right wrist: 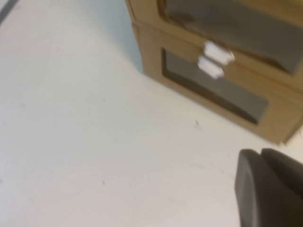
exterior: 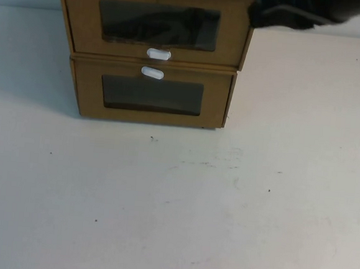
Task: Close the shoe box
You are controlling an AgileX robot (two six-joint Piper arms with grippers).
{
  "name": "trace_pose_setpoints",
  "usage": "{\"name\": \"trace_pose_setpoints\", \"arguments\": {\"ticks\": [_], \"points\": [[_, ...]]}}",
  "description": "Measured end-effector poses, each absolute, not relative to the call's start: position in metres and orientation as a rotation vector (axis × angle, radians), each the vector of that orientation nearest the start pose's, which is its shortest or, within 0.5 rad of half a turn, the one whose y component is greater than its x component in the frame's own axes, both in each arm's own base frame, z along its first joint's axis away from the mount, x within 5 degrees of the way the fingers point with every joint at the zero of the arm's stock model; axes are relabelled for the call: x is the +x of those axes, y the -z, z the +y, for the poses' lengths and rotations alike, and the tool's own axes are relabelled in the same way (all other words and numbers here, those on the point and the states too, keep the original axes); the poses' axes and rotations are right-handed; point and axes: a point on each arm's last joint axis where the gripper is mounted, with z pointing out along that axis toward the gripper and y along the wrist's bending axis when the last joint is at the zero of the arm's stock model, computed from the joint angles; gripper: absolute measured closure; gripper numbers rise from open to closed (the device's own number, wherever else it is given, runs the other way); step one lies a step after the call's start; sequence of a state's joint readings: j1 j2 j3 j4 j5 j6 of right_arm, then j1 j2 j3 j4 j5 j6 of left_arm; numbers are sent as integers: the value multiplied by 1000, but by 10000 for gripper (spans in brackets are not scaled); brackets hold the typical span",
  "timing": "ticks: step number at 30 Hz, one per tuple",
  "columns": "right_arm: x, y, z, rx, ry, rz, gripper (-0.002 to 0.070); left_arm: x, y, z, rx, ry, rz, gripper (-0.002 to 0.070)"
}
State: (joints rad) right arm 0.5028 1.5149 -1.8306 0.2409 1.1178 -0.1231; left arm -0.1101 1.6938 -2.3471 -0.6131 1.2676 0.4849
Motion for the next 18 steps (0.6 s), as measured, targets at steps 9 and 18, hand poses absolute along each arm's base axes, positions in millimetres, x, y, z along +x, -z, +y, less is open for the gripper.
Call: {"name": "trace_pose_setpoints", "arguments": {"ticks": [9,18], "points": [[135,-420,90,-527,-508,2110,687,207,-521,-66,665,374,1776,680],[38,-345,35,-381,-601,1957,687,89,-431,-44,466,311,1518,680]]}}
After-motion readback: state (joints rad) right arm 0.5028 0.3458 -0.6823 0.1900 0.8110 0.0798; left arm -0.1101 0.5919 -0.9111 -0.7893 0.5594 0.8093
